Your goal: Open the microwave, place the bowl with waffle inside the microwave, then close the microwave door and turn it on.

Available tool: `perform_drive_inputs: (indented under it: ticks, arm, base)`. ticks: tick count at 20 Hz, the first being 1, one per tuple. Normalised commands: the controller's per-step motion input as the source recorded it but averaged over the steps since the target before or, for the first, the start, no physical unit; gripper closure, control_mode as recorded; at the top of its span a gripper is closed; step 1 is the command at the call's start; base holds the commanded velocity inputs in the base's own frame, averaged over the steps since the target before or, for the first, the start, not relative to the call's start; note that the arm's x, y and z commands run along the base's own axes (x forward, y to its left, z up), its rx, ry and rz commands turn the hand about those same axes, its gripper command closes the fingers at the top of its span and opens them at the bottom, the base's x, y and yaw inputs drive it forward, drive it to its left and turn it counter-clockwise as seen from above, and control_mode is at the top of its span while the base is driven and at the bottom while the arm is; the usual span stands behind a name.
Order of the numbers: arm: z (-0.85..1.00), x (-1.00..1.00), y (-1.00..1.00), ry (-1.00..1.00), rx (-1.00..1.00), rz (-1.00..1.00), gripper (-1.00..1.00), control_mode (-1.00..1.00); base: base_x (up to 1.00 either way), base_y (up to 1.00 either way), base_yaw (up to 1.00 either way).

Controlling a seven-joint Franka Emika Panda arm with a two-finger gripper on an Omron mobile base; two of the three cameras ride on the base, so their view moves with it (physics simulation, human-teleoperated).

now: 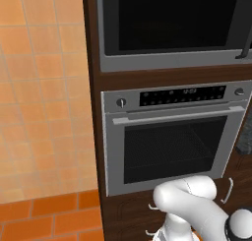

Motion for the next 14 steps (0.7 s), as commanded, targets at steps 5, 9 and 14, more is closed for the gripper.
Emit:
perform_drive_inputs:
  ticks: [5,9,14]
  arm:
    - [-0.01,-0.07,0.06,0.04,0.00,-0.06,1.00,-1.00]
    - [0.00,0.00,0.00,0.00,0.00,0.00,1.00,-1.00]
    - [0.00,0.00,0.12,-0.04,0.00,0.04,1.00,-1.00]
  base:
    - [0.00,0.00,0.00]
    - [0.00,0.00,0.00]
    - [0.00,0.00,0.00]
